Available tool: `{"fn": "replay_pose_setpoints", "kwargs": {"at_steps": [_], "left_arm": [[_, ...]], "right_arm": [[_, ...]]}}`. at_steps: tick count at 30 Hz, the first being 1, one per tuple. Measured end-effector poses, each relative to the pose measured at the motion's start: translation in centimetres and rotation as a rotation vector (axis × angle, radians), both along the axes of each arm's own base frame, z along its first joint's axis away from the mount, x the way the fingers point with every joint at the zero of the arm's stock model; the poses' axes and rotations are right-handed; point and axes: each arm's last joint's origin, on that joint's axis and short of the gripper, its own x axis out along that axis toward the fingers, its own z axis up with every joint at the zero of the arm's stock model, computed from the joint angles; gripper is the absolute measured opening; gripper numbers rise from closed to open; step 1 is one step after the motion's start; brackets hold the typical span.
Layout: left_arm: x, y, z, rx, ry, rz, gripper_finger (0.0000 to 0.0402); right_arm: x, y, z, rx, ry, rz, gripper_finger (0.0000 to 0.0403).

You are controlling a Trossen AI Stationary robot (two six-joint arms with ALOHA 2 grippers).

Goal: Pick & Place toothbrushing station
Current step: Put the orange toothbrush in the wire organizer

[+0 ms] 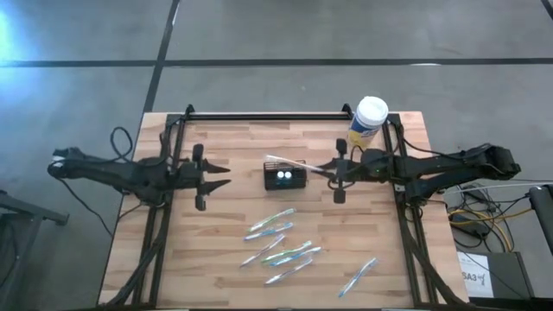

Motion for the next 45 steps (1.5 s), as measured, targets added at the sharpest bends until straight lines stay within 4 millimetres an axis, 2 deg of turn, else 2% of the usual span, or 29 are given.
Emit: {"fn": "replay_pose_setpoints", "kwargs": {"at_steps": [8, 16, 22, 28, 33, 41, 45], "left_arm": [[-1.5, 0.3, -2.9, -0.001, -0.013, -0.005, 0.0109], [-2.3, 0.5, -5.2, -0.003, -0.047, -0.001, 0.0066], [-1.9, 0.6, -5.0, -0.021, -0.155, 0.014, 0.0029], [0.0, 0.7, -3.7, 0.025, -0.144, 0.05, 0.0006], [2.4, 0.7, -2.5, 0.099, -0.169, 0.08, 0.0042], [7.0, 1.5, -0.9, 0.125, -0.157, 0.09, 0.0159], [8.8, 2.0, 0.6, 0.136, -0.245, 0.026, 0.0203]], "right_arm": [[-0.1, 0.0, -0.1, -0.007, -0.063, 0.013, 0.0013], [0.0, 0.1, 0.0, -0.015, -0.077, 0.043, 0.0013], [0.1, 0.3, 0.7, -0.03, -0.152, 0.116, 0.0013], [0.3, 0.6, 1.6, -0.04, -0.271, 0.212, 0.0013], [0.7, 0.6, 1.7, -0.054, -0.321, 0.228, 0.0013], [1.7, 0.6, 1.2, -0.099, -0.358, 0.23, 0.0013], [2.2, 0.6, 1.2, -0.119, -0.395, 0.229, 0.0013]]}}
